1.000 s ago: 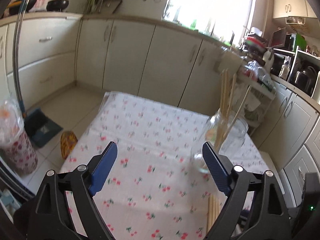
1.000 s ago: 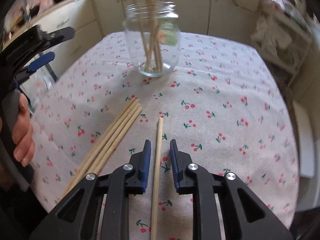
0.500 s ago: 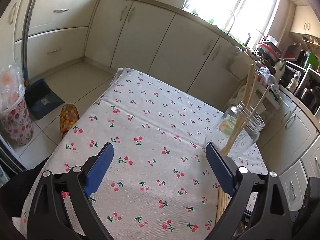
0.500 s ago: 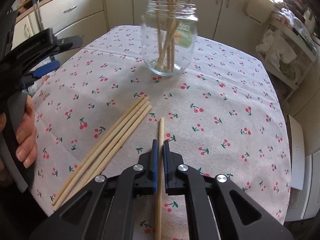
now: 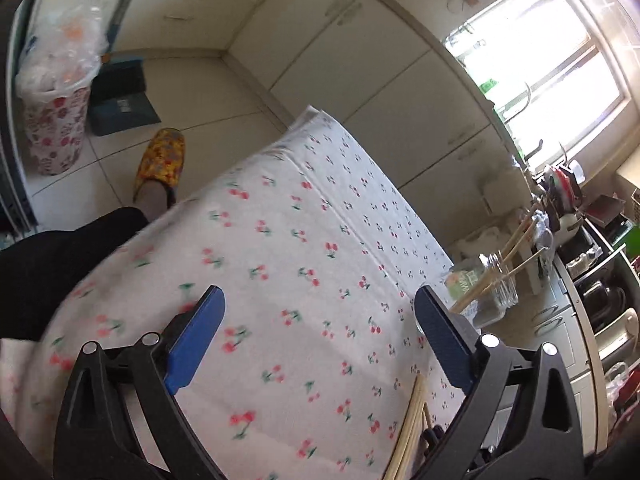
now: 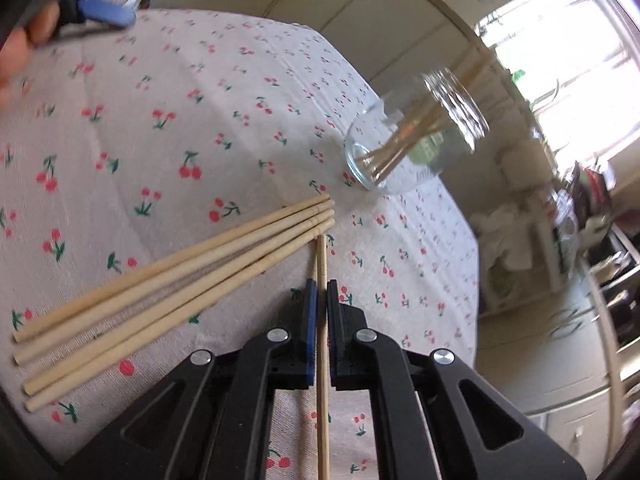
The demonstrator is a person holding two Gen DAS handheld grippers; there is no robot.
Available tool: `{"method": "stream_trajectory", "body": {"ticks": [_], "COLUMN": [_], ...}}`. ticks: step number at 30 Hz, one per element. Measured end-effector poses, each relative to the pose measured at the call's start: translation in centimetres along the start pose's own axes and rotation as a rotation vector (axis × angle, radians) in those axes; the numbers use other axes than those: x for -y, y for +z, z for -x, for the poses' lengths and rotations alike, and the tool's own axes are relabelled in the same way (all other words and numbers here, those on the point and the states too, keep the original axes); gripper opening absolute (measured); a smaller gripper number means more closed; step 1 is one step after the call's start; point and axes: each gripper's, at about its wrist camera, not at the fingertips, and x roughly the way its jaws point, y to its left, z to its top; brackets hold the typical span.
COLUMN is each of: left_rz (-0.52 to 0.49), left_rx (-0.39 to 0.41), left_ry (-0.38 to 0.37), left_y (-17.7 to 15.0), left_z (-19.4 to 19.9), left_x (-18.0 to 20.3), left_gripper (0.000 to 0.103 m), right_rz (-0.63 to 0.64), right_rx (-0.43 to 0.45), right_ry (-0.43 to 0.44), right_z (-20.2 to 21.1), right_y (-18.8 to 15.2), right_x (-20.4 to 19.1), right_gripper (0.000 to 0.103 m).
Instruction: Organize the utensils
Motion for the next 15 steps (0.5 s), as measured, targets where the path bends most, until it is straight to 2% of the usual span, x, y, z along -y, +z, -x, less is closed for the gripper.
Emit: {"method": "stream_trajectory", "body": {"ticks": [5, 11, 15], "left_rz": [-0.006, -0.062, -0.032], "left_rx": [0.048, 0.129, 0.182], "left_ry": [0.052, 0.123, 0.183], "left_y": [-0.2, -0.4, -1.3], "left_z": [3.4, 8.6, 12.3], "left_x": [-1.8, -3.8, -5.9], "left_gripper": [0.092, 0.093, 0.094], "right_rz": [0.01, -0.03, -0.061], "right_rx": [0.021, 0.128, 0.205], "right_ry": [0.033, 0.024, 0.142], "right_z": [1.3, 5.6, 8.2], "right_y": [0.1, 1.4, 3.3], "right_x": [-0.2, -0.7, -1.5], "right_gripper": [0.006, 0.005, 0.006]}}
